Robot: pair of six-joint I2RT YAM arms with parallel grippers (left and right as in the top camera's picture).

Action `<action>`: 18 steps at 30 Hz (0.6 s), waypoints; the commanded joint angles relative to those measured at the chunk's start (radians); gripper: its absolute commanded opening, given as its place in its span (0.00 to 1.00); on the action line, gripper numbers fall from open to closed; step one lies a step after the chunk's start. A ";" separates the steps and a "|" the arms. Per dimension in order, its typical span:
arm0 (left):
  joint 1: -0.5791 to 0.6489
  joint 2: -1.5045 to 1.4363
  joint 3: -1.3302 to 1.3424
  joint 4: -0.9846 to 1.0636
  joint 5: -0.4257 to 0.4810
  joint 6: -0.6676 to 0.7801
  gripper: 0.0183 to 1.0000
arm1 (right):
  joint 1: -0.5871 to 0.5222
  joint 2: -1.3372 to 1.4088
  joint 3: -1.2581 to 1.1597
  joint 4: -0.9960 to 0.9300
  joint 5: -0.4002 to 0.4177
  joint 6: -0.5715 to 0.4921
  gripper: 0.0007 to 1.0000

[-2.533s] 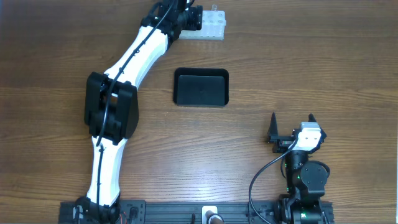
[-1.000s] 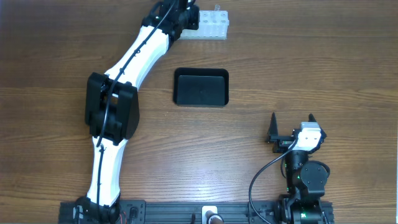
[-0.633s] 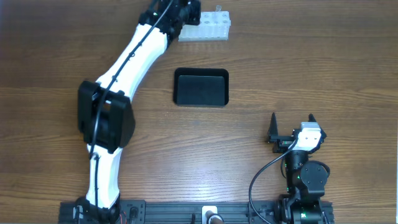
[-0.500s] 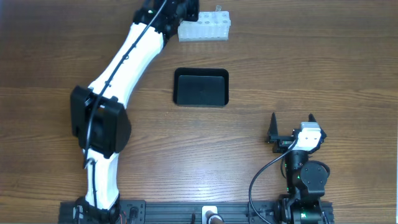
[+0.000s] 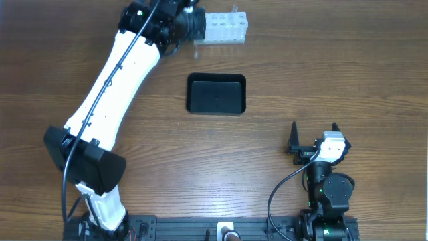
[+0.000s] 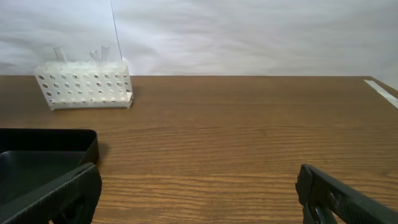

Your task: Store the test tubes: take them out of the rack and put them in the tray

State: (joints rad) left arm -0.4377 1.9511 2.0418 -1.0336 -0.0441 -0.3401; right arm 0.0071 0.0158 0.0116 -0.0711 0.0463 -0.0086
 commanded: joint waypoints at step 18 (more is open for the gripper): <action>-0.026 0.189 -0.049 -0.193 0.088 -0.121 0.02 | -0.006 -0.011 -0.006 -0.003 -0.005 -0.007 0.99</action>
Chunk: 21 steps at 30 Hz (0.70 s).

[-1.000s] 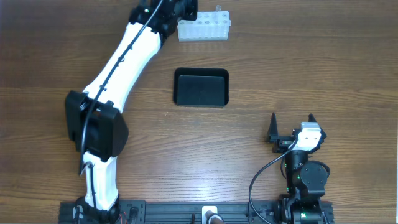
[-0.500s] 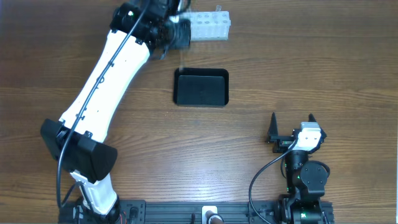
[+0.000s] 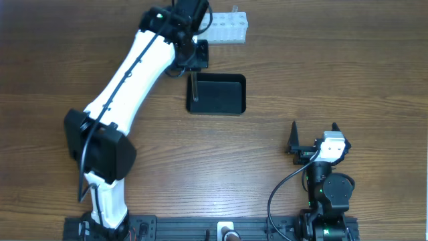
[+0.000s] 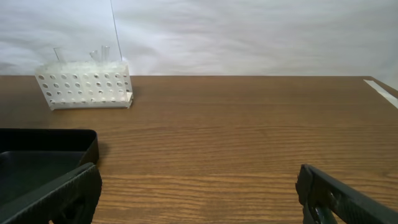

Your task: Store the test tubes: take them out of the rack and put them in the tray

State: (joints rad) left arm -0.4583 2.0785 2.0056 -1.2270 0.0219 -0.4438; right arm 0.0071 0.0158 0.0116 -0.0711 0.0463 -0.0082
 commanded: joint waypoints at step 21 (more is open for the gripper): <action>-0.006 0.211 -0.013 0.061 0.075 -0.017 0.02 | -0.006 -0.011 -0.006 -0.003 -0.005 -0.008 0.99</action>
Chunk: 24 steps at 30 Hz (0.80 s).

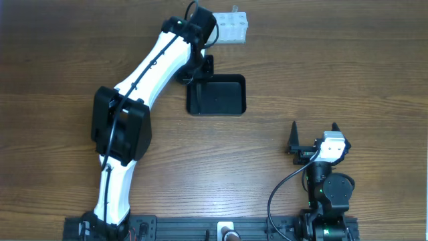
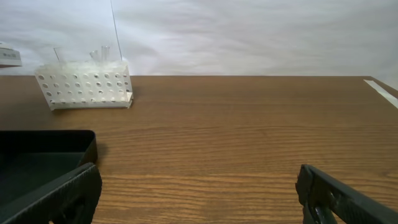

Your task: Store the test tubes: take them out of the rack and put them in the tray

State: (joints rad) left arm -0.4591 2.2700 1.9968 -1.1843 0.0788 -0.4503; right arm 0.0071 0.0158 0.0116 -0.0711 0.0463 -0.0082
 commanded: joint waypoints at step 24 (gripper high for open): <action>-0.006 0.087 -0.003 0.090 0.018 -0.010 0.23 | -0.006 -0.011 -0.006 -0.003 -0.005 -0.008 0.99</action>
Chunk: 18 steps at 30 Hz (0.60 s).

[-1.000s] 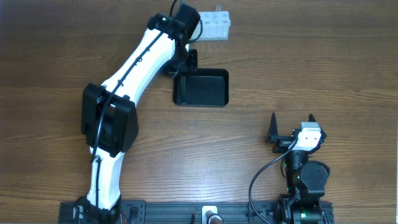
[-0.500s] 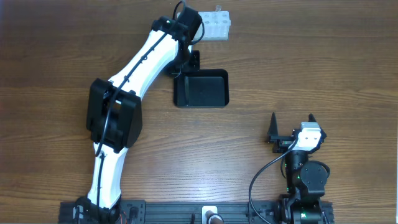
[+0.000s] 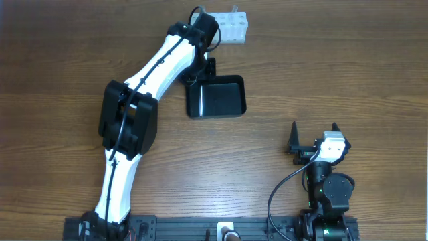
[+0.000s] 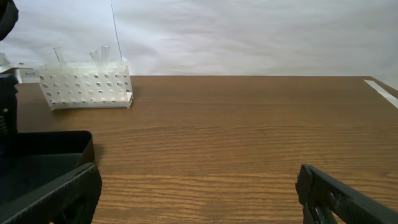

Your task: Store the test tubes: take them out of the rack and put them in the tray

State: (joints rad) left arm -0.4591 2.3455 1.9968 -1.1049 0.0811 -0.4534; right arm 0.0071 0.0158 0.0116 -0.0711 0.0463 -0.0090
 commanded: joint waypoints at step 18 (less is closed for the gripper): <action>-0.021 -0.230 0.000 0.073 -0.115 0.005 0.38 | -0.006 -0.011 -0.006 -0.003 -0.005 -0.007 0.99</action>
State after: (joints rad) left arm -0.4805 2.2040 1.9930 -1.0531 0.0460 -0.4541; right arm 0.0071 0.0158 0.0116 -0.0711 0.0463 -0.0082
